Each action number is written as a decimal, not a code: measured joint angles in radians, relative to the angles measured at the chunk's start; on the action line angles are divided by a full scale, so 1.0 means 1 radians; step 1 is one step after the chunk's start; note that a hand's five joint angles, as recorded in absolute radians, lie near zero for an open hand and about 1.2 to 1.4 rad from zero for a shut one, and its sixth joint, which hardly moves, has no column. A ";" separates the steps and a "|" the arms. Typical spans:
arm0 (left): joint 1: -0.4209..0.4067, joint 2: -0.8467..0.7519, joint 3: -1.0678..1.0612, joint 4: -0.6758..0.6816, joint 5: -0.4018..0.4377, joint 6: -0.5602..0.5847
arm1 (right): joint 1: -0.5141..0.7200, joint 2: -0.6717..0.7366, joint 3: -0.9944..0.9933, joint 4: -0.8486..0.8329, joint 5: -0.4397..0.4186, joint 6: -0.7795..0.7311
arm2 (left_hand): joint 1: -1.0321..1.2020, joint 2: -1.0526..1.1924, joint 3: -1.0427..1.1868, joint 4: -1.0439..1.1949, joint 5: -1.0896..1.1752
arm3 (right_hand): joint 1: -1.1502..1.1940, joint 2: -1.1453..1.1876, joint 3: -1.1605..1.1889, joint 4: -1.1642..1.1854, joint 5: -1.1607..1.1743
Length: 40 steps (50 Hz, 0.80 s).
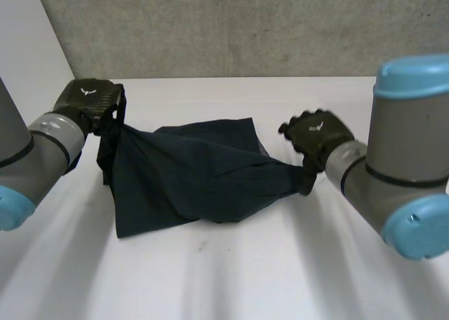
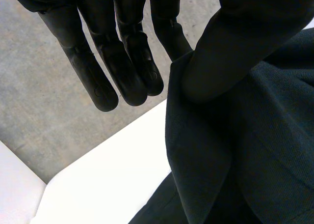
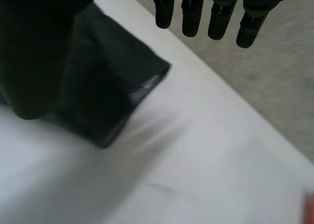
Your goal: Fold the laundry.
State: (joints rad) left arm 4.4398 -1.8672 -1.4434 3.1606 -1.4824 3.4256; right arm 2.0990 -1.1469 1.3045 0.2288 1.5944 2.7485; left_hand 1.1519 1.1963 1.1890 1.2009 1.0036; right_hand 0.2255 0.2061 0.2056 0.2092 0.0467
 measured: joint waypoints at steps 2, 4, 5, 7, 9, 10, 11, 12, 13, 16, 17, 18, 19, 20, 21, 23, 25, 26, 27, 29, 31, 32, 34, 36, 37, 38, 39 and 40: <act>0.002 0.005 -0.024 0.025 0.001 0.000 | 0.002 -0.004 0.037 -0.019 -0.025 0.010 | 0.000 0.000 0.000 0.000 0.000 | 0.000 0.000 0.000 -0.001 0.000; 0.002 0.007 -0.048 0.049 0.001 0.000 | 0.010 0.012 0.072 -0.055 -0.048 0.011 | 0.000 0.000 0.000 0.000 0.000 | 0.000 0.000 0.000 -0.001 0.000; 0.002 0.007 -0.054 0.055 0.002 0.000 | 0.014 0.022 0.078 -0.070 -0.052 0.009 | 0.000 0.000 0.000 0.000 0.000 | 0.000 0.000 0.000 -0.001 0.000; 0.001 0.006 -0.063 0.064 0.002 0.000 | 0.020 0.042 0.086 -0.092 -0.055 0.006 | 0.000 0.000 0.000 0.000 0.000 | 0.000 0.000 0.000 -0.001 0.000; -0.002 0.000 -0.073 0.072 0.003 0.001 | 0.032 0.096 0.073 -0.133 -0.044 -0.005 | 0.000 0.000 0.000 0.000 0.000 | 0.004 0.005 0.007 0.004 0.004; -0.005 -0.005 -0.073 0.074 0.004 0.002 | 0.036 0.121 0.056 -0.147 -0.033 -0.011 | 0.000 0.000 0.000 0.000 0.000 | 0.080 0.086 0.089 0.085 0.087; -0.007 -0.011 -0.072 0.074 0.005 0.002 | 0.039 0.145 0.036 -0.158 -0.021 -0.018 | 0.000 0.000 0.000 0.000 0.000 | 0.261 0.266 0.266 0.239 0.246; -0.009 -0.018 -0.069 0.076 0.006 0.003 | 0.042 0.171 0.009 -0.169 -0.008 -0.028 | 0.000 0.000 0.000 0.000 0.000 | 0.435 0.438 0.431 0.424 0.411; -0.011 -0.029 -0.061 0.078 0.008 0.004 | 0.045 0.197 -0.026 -0.182 0.006 -0.040 | 0.000 0.000 0.000 0.000 0.000 | 0.612 0.614 0.599 0.590 0.573; -0.015 -0.057 -0.028 0.092 0.014 0.008 | 0.048 0.241 -0.114 -0.221 0.031 -0.077 | 0.000 0.000 0.000 0.000 0.000 | 0.894 0.925 0.909 0.904 0.872; -0.014 -0.070 0.001 0.107 0.018 0.010 | 0.048 0.251 -0.150 -0.245 0.038 -0.094 | 0.000 0.001 0.002 0.000 0.000 | 0.894 0.967 0.959 0.961 0.893; -0.013 -0.079 0.025 0.121 0.021 0.011 | 0.049 0.257 -0.183 -0.272 0.042 -0.111 | 0.000 0.001 0.002 0.000 0.000 | 0.894 0.969 0.966 0.975 0.893; -0.011 -0.091 0.064 0.146 0.025 0.012 | 0.048 0.261 -0.220 -0.308 0.046 -0.129 | 0.000 0.002 0.004 0.000 0.000 | 0.894 0.969 0.968 0.980 0.893; -0.007 -0.103 0.114 0.180 0.029 0.014 | 0.047 0.262 -0.270 -0.370 0.049 -0.152 | 0.000 0.002 0.005 0.000 0.000 | 0.894 0.969 0.968 0.983 0.893; -0.005 -0.109 0.147 0.206 0.031 0.014 | 0.046 0.261 -0.294 -0.408 0.050 -0.163 | 0.000 0.002 0.005 0.000 0.000 | 0.894 0.969 0.968 0.984 0.893; 0.005 -0.120 0.245 0.287 0.032 0.011 | 0.041 0.252 -0.353 -0.532 0.051 -0.186 | 0.000 0.002 0.005 0.000 0.000 | 0.894 0.969 0.968 0.984 0.893; 0.018 -0.126 0.350 0.383 0.026 0.002 | 0.035 0.240 -0.398 -0.675 0.050 -0.201 | 0.000 0.002 0.005 0.000 0.000 | 0.894 0.969 0.968 0.984 0.893; 0.024 -0.127 0.396 0.427 0.020 -0.008 | 0.031 0.232 -0.414 -0.756 0.048 -0.205 | 0.000 0.002 0.005 0.000 0.000 | 0.894 0.969 0.968 0.984 0.893; 0.032 -0.127 0.453 0.484 0.011 -0.027 | 0.026 0.221 -0.429 -0.859 0.046 -0.208 | 0.000 0.002 0.005 0.000 0.000 | 0.894 0.969 0.968 0.985 0.893; 0.043 -0.126 0.524 0.555 -0.003 -0.065 | 0.020 0.206 -0.437 -0.977 0.039 -0.208 | 0.000 0.002 0.005 0.000 0.000 | 0.894 0.969 0.968 0.985 0.909; 0.050 -0.126 0.569 0.599 -0.010 -0.105 | 0.016 0.196 -0.435 -1.058 0.029 -0.205 | 0.000 0.002 0.005 0.000 0.000 | 0.894 0.969 0.968 0.985 0.920; 0.053 -0.125 0.583 0.613 -0.010 -0.124 | 0.015 0.193 -0.432 -1.080 0.024 -0.203 | 0.000 0.002 0.005 0.000 0.000 | 0.894 0.969 0.968 0.985 0.921; 0.057 -0.124 0.587 0.622 -0.001 -0.153 | 0.012 0.188 -0.423 -1.096 0.013 -0.199 | 0.000 0.002 0.005 0.000 0.000 | 0.894 0.969 0.968 0.985 0.921; 0.058 -0.123 0.566 0.618 0.019 -0.171 | 0.010 0.190 -0.409 -1.082 0.001 -0.196 | 0.000 0.002 0.005 0.000 0.000 | 0.894 0.969 0.968 0.985 0.921; 0.058 -0.121 0.550 0.614 0.029 -0.175 | 0.008 0.192 -0.402 -1.069 -0.002 -0.195 | 0.000 0.002 0.005 0.000 0.000 | 0.894 0.969 0.968 0.985 0.921; 0.058 -0.120 0.518 0.607 0.045 -0.178 | 0.006 0.196 -0.391 -1.044 -0.006 -0.194 | 0.000 0.002 0.005 0.000 0.002 | 0.894 0.969 0.969 0.985 0.921; 0.058 -0.119 0.482 0.601 0.059 -0.179 | 0.004 0.201 -0.379 -1.019 -0.009 -0.193 | 0.000 0.002 0.005 0.000 0.002 | 0.894 0.969 0.973 0.985 0.921; 0.057 -0.118 0.443 0.597 0.071 -0.177 | 0.002 0.208 -0.364 -0.991 -0.012 -0.194 | 0.000 0.002 0.005 0.000 0.002 | 0.894 0.969 0.975 0.985 0.921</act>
State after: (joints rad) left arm 4.4968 -1.9856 -0.9999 3.7575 -1.4114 3.2483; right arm 2.1008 -0.9385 0.9404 -0.7625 1.5829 2.5549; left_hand 1.1520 1.1986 1.1938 1.2014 1.0059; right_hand 1.1193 1.1751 1.1806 1.1939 0.9679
